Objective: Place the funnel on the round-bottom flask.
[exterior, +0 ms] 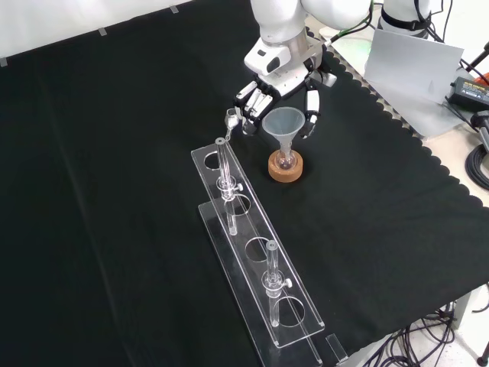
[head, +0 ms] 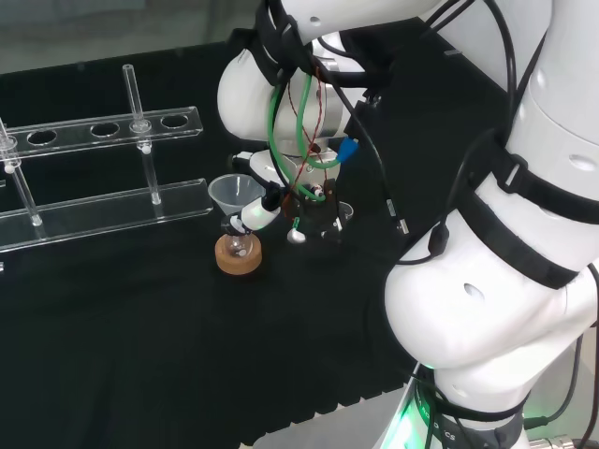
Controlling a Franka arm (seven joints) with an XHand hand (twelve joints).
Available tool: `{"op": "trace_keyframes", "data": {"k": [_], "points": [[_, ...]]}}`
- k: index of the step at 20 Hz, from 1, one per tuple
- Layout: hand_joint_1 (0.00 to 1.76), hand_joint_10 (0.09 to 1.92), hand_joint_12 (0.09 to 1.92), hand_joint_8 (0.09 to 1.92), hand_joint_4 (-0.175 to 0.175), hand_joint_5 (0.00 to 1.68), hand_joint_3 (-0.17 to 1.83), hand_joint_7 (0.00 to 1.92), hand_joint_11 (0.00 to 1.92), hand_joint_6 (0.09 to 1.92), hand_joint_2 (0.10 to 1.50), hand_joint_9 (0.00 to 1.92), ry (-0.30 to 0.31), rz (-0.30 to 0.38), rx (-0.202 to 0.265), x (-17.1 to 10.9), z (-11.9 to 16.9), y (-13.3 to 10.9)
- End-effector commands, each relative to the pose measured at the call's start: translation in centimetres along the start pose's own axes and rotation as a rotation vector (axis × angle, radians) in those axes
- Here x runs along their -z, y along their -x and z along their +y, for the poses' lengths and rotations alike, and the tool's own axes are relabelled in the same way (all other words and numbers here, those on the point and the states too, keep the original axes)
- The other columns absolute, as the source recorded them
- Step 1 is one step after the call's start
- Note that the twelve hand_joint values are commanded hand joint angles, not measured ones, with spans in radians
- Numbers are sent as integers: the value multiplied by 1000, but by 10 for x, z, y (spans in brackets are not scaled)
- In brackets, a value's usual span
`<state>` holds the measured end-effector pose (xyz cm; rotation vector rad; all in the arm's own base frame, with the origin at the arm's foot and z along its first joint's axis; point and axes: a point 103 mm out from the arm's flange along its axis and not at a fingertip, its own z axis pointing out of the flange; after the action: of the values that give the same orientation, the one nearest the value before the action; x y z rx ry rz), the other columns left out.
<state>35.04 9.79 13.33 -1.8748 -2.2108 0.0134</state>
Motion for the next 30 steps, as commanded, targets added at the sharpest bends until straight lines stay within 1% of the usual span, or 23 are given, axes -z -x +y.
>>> {"op": "trace_keyframes", "data": {"k": [1, 4, 6, 8, 14, 21, 24, 25, 26, 30], "points": [[650, 636, 1199, 495, -38, 161, 374, 371, 0, 87, 598, 334, 13, 8, 4, 3, -1, 3], [626, 667, 1172, 502, -31, 105, 364, 263, 0, 87, 593, 263, 20, 10, 6, 7, -3, 4], [604, 685, 1160, 512, -28, 87, 354, 224, 0, 87, 592, 233, 25, 8, 13, 14, -4, 3], [582, 699, 1152, 529, -27, 80, 346, 222, 0, 87, 592, 219, 35, -1, 24, 26, -6, 0], [527, 708, 1145, 537, -25, 76, 333, 216, 0, 87, 589, 208, 84, 7, 38, 58, -13, -3], [511, 710, 1133, 541, -28, 152, 323, 210, 0, 87, 593, 196, 131, 22, 49, 90, -20, 1], [510, 713, 1129, 544, -29, 166, 320, 215, 0, 87, 595, 194, 140, 8, 38, 96, -21, 5], [510, 713, 1127, 545, -29, 169, 319, 216, 0, 87, 596, 194, 134, 6, 33, 97, -21, 7], [510, 714, 1126, 546, -30, 173, 317, 218, 0, 87, 597, 193, 129, 15, 28, 98, -22, 11], [509, 716, 1121, 550, -30, 179, 313, 225, 0, 87, 601, 192, 124, 12, 15, 101, -28, 27]]}}
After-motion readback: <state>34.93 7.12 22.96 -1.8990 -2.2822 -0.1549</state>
